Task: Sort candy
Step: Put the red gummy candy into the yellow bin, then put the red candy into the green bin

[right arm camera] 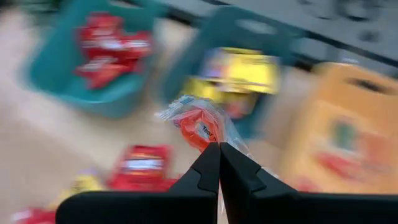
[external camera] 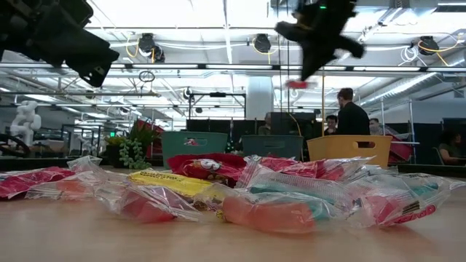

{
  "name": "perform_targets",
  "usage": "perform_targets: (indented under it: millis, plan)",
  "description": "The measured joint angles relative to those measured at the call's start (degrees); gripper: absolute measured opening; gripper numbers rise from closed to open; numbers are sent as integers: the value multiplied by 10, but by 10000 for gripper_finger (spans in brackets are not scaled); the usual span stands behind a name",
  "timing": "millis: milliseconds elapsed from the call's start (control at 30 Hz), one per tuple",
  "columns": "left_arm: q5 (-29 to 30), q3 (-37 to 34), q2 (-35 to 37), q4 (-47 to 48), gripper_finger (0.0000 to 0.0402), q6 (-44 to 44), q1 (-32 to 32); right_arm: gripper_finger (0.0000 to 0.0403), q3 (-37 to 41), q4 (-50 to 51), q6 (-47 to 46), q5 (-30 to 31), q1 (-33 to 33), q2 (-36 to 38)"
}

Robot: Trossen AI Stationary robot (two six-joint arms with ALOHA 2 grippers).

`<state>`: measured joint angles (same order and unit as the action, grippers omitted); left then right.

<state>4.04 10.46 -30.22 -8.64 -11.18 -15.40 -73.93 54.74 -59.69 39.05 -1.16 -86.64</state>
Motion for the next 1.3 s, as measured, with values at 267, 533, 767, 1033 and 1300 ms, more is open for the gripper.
perform_targets:
  millis: [267,533,767,1033,1300]
  plan:
    - [44,0,0,0,107,-1,0,0,127,45,-54,-71,98,125]
    - [71,0,0,-17,107,-1,0,0,279,-127,110,-179,256,208]
    - [72,0,0,-32,107,-5,0,47,288,-159,231,-181,304,210]
    - [72,0,0,-31,107,-5,0,164,288,-155,286,-184,320,215]
    - [72,0,0,-30,107,-5,0,229,288,-129,275,-239,316,272]
